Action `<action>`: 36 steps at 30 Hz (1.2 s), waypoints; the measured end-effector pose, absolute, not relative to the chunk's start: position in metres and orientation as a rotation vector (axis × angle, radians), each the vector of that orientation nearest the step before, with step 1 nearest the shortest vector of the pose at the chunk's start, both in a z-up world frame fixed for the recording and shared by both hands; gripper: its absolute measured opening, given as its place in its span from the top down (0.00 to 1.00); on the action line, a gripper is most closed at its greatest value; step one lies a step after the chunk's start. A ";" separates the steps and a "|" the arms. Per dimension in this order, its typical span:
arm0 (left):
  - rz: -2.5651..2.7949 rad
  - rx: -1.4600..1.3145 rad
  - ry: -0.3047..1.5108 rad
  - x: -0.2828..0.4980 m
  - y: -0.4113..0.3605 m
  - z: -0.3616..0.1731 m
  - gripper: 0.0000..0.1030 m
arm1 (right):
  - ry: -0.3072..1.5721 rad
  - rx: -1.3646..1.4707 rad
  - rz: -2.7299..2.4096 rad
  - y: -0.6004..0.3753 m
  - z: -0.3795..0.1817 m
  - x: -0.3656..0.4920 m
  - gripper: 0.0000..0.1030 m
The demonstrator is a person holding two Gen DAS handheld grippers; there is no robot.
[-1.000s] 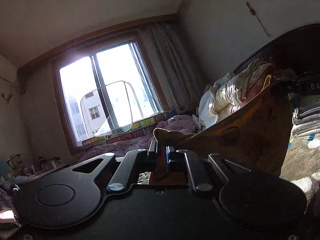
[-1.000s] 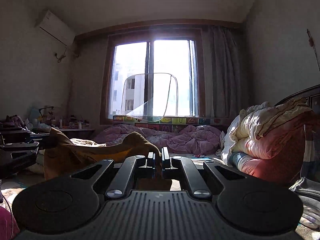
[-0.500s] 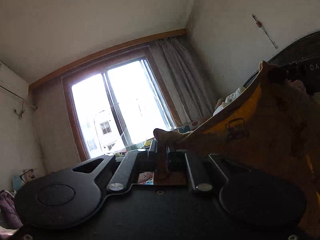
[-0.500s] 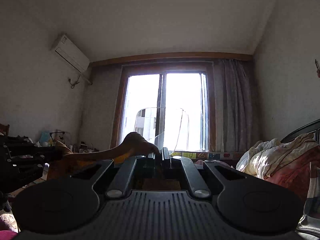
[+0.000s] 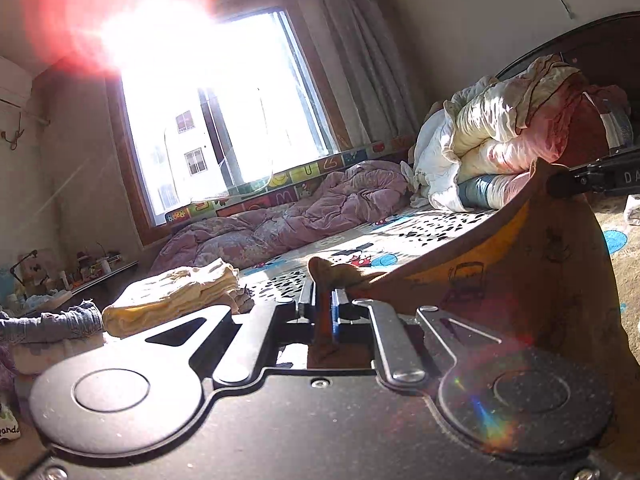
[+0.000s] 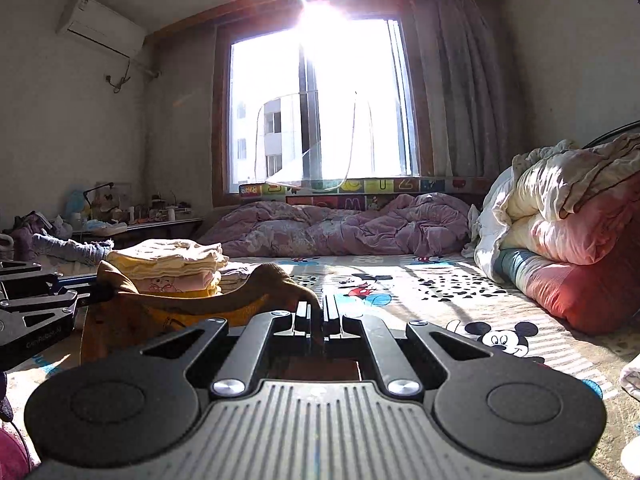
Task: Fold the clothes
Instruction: 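Lift the shirt with both grippers and shake it out in the air, then lower the shirt onto the blanket and open both grippers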
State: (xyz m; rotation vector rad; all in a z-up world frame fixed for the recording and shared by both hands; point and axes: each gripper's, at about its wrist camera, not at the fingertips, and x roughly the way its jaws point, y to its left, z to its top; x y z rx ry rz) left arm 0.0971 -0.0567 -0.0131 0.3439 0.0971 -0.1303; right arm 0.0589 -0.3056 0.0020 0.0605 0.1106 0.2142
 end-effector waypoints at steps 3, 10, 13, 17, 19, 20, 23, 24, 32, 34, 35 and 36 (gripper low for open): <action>-0.134 0.340 0.144 0.127 -0.057 -0.016 0.94 | 0.151 0.058 0.216 -0.295 -0.001 0.093 0.93; -0.146 0.415 0.229 0.196 -0.068 -0.038 0.94 | 0.266 0.039 0.224 -0.296 -0.018 0.172 0.94; -0.151 0.446 0.277 0.226 -0.071 -0.051 0.94 | 0.318 0.037 0.225 -0.296 -0.029 0.205 0.93; -0.151 0.466 0.346 0.261 -0.072 -0.069 0.94 | 0.383 0.025 0.222 -0.293 -0.047 0.241 0.93; -0.153 0.466 0.372 0.272 -0.072 -0.076 0.94 | 0.418 0.027 0.220 -0.290 -0.057 0.257 0.93; -0.155 0.466 0.387 0.279 -0.073 -0.081 0.94 | 0.433 0.031 0.219 -0.290 -0.061 0.264 0.93; -0.162 0.467 0.436 0.296 -0.075 -0.094 0.94 | 0.496 0.043 0.213 -0.289 -0.074 0.286 0.93; -0.163 0.466 0.456 0.301 -0.075 -0.098 0.94 | 0.524 0.051 0.211 -0.290 -0.081 0.295 0.93; -0.112 0.403 0.593 0.313 -0.062 -0.101 0.51 | 0.669 0.186 0.145 -0.307 -0.103 0.317 0.68; -0.084 0.333 0.586 0.301 -0.051 -0.093 0.51 | 0.657 0.219 0.146 -0.312 -0.101 0.298 0.65; -0.073 0.299 0.583 0.294 -0.046 -0.088 0.51 | 0.651 0.235 0.147 -0.315 -0.100 0.288 0.65; -0.068 0.273 0.579 0.284 -0.042 -0.084 0.51 | 0.645 0.251 0.148 -0.318 -0.099 0.279 0.63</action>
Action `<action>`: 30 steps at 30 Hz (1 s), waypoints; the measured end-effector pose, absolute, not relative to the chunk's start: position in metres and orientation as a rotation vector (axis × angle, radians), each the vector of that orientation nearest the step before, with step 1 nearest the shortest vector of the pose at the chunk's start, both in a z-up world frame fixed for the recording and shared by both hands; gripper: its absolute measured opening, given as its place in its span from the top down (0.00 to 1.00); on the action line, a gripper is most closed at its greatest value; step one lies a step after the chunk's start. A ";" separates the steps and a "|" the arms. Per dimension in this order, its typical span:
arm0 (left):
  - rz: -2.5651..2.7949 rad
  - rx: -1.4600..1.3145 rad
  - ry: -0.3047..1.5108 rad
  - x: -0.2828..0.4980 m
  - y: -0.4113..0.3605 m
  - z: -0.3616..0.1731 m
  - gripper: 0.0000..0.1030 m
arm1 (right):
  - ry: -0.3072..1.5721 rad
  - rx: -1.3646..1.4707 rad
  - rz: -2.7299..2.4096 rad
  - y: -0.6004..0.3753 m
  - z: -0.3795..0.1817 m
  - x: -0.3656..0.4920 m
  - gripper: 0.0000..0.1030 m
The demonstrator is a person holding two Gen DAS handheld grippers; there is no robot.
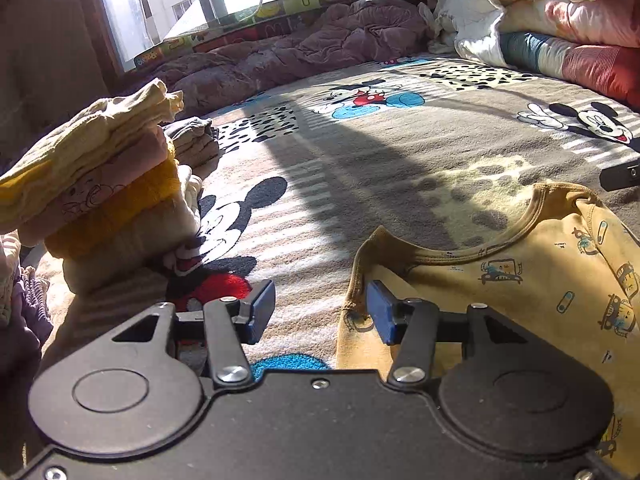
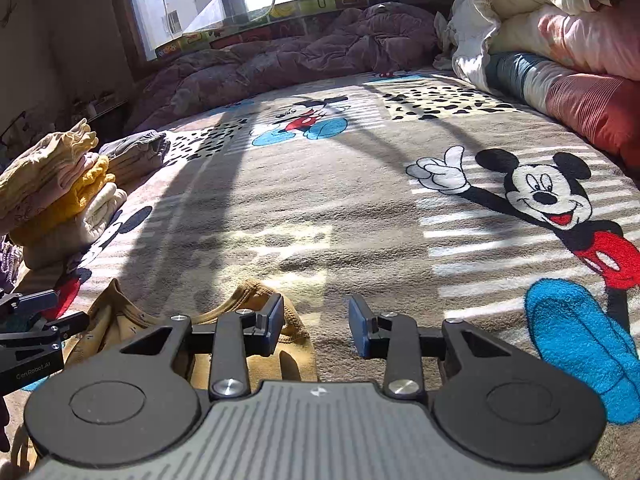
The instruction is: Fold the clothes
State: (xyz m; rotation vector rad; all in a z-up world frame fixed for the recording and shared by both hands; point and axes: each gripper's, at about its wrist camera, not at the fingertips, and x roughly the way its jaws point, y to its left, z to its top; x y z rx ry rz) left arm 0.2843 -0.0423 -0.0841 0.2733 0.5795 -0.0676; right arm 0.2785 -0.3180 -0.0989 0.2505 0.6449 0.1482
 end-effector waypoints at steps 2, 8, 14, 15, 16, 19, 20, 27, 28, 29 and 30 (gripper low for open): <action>-0.064 0.233 0.571 0.264 -0.038 -0.079 0.51 | 0.632 0.282 0.150 -0.324 -0.097 0.259 0.60; -0.060 0.104 0.605 0.202 -0.023 -0.070 0.46 | 0.596 0.385 0.163 -0.338 -0.093 0.195 0.56; -0.065 -0.085 0.678 0.161 0.008 -0.061 0.43 | 0.579 0.495 0.176 -0.342 -0.107 0.118 0.46; -0.065 -0.117 0.687 0.155 0.013 -0.060 0.42 | 0.586 0.506 0.177 -0.344 -0.109 0.109 0.46; -0.065 -0.149 0.696 0.149 0.018 -0.060 0.42 | 0.593 0.517 0.179 -0.345 -0.112 0.101 0.46; -0.066 -0.245 0.721 0.130 0.031 -0.058 0.41 | 0.606 0.577 0.193 -0.352 -0.118 0.078 0.42; -0.067 -0.277 0.726 0.123 0.035 -0.056 0.40 | 0.610 0.605 0.188 -0.355 -0.120 0.071 0.41; -0.053 -0.528 0.796 0.090 0.052 -0.063 0.39 | 0.618 0.825 0.216 -0.376 -0.136 0.040 0.41; -0.050 -0.564 0.810 0.085 0.054 -0.067 0.39 | 0.624 0.829 0.218 -0.375 -0.137 0.037 0.41; -0.047 -0.601 0.825 0.080 0.055 -0.070 0.39 | 0.632 0.833 0.219 -0.373 -0.138 0.034 0.41; -0.044 -0.638 0.839 0.075 0.057 -0.074 0.39 | 0.634 0.833 0.218 -0.373 -0.139 0.032 0.41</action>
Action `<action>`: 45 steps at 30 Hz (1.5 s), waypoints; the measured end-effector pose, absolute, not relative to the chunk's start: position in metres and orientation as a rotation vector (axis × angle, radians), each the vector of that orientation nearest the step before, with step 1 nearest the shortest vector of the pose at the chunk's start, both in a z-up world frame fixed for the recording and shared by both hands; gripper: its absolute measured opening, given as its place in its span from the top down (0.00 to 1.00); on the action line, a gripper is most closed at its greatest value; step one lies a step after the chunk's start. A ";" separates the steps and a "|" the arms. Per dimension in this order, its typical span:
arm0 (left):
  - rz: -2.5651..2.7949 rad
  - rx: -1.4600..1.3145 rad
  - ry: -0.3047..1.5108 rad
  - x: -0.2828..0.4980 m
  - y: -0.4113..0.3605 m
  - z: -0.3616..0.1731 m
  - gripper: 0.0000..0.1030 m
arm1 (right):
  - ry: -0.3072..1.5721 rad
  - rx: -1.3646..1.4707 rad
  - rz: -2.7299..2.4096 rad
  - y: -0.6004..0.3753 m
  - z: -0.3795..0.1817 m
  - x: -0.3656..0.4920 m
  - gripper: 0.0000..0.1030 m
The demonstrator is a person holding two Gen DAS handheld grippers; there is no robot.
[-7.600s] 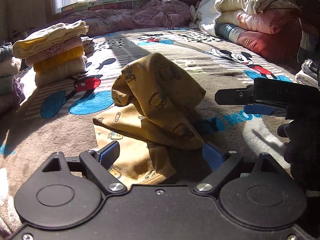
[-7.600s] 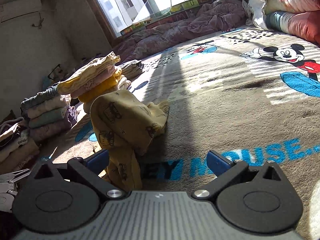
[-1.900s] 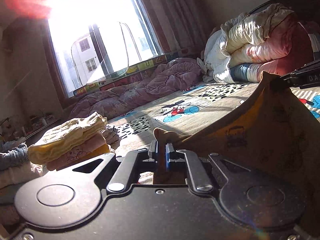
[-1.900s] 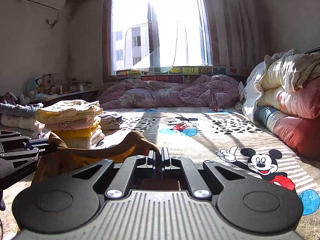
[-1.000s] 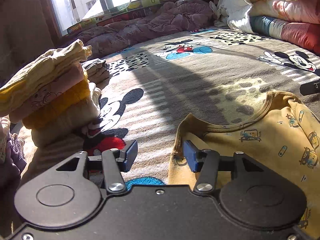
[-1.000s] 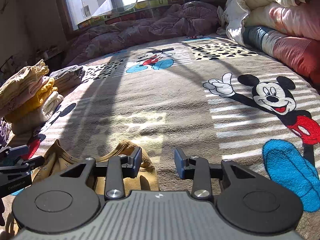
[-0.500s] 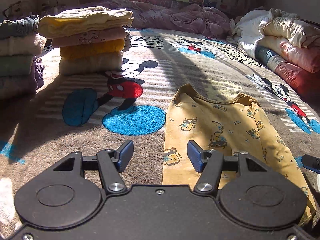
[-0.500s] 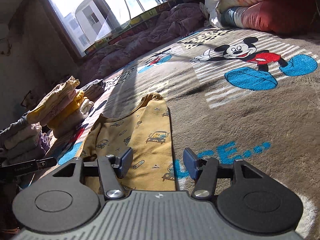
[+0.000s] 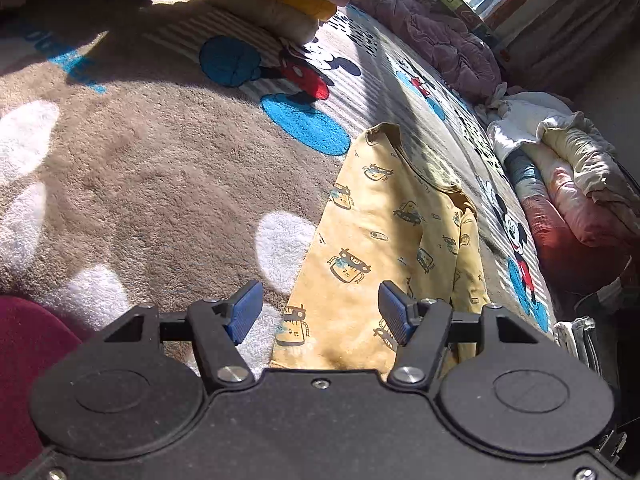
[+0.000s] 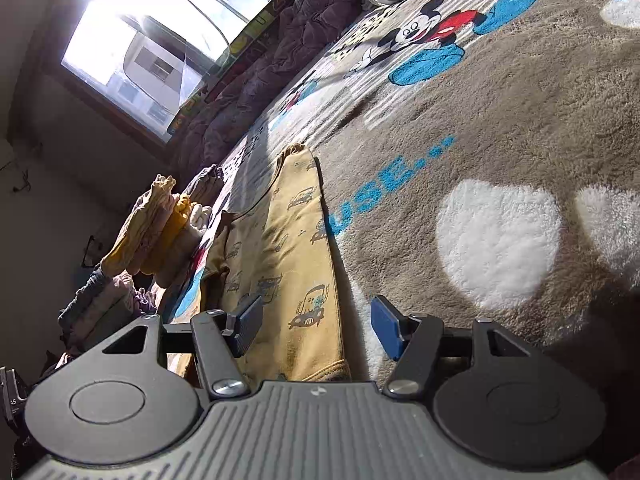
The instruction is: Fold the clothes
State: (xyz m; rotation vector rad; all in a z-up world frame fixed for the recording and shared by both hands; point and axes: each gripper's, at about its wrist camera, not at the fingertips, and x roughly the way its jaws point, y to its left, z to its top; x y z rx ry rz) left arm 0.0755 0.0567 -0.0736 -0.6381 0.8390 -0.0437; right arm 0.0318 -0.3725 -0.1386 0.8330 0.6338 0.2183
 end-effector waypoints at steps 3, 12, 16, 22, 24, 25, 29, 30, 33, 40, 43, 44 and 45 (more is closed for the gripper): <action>-0.034 -0.749 0.881 0.061 0.061 -0.084 0.39 | 0.638 0.824 0.224 -0.371 -0.139 0.029 0.41; -0.020 -0.939 0.921 0.037 0.059 -0.107 0.40 | 0.639 0.624 0.223 -0.353 -0.131 0.031 0.38; -0.012 -0.881 0.895 0.040 0.052 -0.108 0.51 | 0.639 0.595 0.222 -0.348 -0.132 0.034 0.37; -0.054 -0.786 0.780 0.049 0.056 -0.095 0.91 | 0.637 0.579 0.218 -0.342 -0.134 0.038 0.33; -0.063 -0.768 0.728 0.050 0.064 -0.086 0.92 | 0.632 0.577 0.212 -0.341 -0.135 0.038 0.33; -0.068 -0.760 0.701 0.050 0.068 -0.081 0.92 | 0.630 0.578 0.210 -0.341 -0.135 0.038 0.33; -0.084 -0.739 0.584 0.058 0.095 -0.056 0.93 | 0.611 0.585 0.198 -0.340 -0.135 0.039 0.33; -0.085 -0.732 0.557 0.062 0.102 -0.049 0.93 | 0.607 0.580 0.197 -0.340 -0.135 0.040 0.33; -0.077 -0.708 0.501 0.078 0.122 -0.031 0.93 | 0.597 0.562 0.193 -0.338 -0.136 0.042 0.33; 0.050 -0.739 0.441 0.102 0.159 -0.026 0.93 | 0.579 0.504 0.180 -0.331 -0.136 0.045 0.32; 0.111 -0.812 0.478 0.111 0.179 -0.048 0.93 | 0.577 0.483 0.180 -0.329 -0.137 0.045 0.32; 0.133 -0.848 0.492 0.113 0.187 -0.057 0.94 | 0.576 0.476 0.181 -0.329 -0.137 0.046 0.32; 0.159 -0.877 0.506 0.116 0.195 -0.065 0.94 | 0.574 0.469 0.181 -0.328 -0.137 0.046 0.31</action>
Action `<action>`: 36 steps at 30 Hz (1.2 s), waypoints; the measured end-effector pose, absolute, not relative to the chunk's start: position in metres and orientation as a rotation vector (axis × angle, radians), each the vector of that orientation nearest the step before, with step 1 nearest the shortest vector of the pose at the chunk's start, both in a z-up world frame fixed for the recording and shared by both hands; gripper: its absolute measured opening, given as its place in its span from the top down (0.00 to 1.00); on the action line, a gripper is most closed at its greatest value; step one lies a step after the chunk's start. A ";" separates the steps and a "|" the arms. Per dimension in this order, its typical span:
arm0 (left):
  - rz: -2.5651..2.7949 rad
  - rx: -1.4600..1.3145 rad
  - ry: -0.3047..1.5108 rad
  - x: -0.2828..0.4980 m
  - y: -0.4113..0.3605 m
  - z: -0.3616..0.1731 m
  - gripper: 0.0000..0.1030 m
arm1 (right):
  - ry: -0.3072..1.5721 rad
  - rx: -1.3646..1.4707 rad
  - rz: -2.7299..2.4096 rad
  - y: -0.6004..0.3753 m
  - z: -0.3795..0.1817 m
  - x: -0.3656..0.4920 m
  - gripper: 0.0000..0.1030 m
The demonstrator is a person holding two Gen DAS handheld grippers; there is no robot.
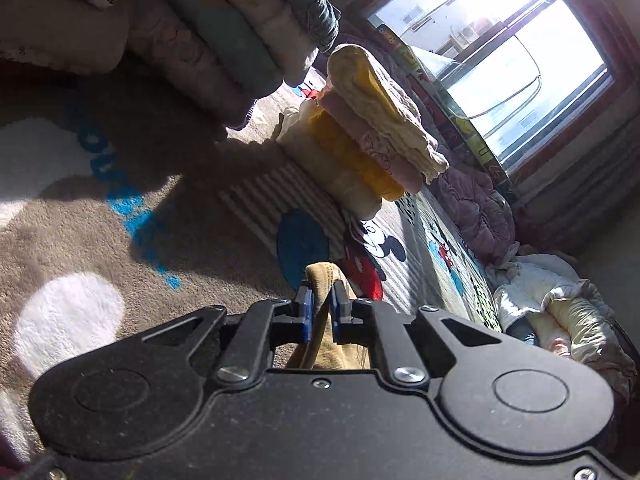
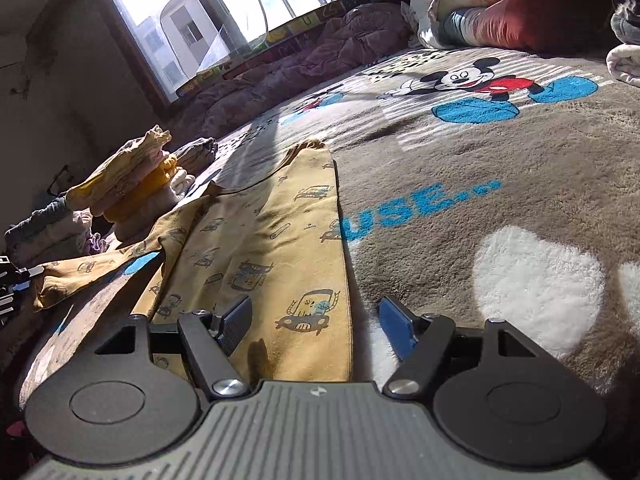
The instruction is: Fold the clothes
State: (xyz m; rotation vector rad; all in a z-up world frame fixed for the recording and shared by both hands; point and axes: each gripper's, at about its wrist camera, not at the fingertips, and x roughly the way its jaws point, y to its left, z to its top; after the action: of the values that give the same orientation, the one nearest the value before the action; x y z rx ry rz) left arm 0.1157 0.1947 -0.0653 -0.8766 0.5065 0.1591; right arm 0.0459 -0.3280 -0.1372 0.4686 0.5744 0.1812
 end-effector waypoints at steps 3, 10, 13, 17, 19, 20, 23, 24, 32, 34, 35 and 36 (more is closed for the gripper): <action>0.205 -0.925 0.541 0.118 0.208 -0.087 0.94 | 0.567 0.450 0.180 -0.326 -0.138 0.046 0.30; 0.185 -0.968 0.590 0.122 0.214 -0.118 0.91 | 0.537 0.373 0.135 -0.316 -0.135 0.048 0.31; 0.157 -0.979 0.587 0.122 0.215 -0.119 0.80 | 0.453 0.239 0.068 -0.303 -0.120 0.040 0.33; 0.158 -0.915 0.587 0.126 0.206 -0.116 0.77 | 0.324 0.082 0.175 -0.271 -0.095 0.030 0.33; 0.169 -0.870 0.582 0.127 0.201 -0.113 0.85 | 0.358 0.076 0.306 -0.246 -0.095 0.033 0.36; 0.172 -0.848 0.578 0.128 0.199 -0.112 0.92 | 0.397 0.077 0.355 -0.232 -0.098 0.036 0.38; 0.170 -0.810 0.558 0.129 0.196 -0.108 0.94 | 0.485 0.082 0.454 -0.195 -0.106 0.044 0.49; 0.165 -0.796 0.547 0.131 0.195 -0.107 0.95 | 0.511 0.089 0.465 -0.185 -0.109 0.048 0.50; 0.146 -0.638 0.449 0.148 0.188 -0.088 0.97 | 0.578 0.154 0.534 -0.157 -0.116 0.057 0.67; 0.154 -0.623 0.429 0.152 0.192 -0.086 0.97 | 0.554 0.118 0.555 -0.147 -0.113 0.052 0.67; 0.159 -0.618 0.421 0.155 0.195 -0.085 0.97 | 0.542 0.100 0.566 -0.143 -0.112 0.050 0.67; 0.163 -0.618 0.415 0.158 0.198 -0.084 0.97 | 0.529 0.083 0.577 -0.138 -0.111 0.047 0.67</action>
State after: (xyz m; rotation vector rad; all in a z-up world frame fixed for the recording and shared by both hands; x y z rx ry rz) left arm 0.1577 0.1985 -0.0844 -0.6178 0.4150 0.1628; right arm 0.0475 -0.1381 -0.1106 0.0826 0.5294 0.5766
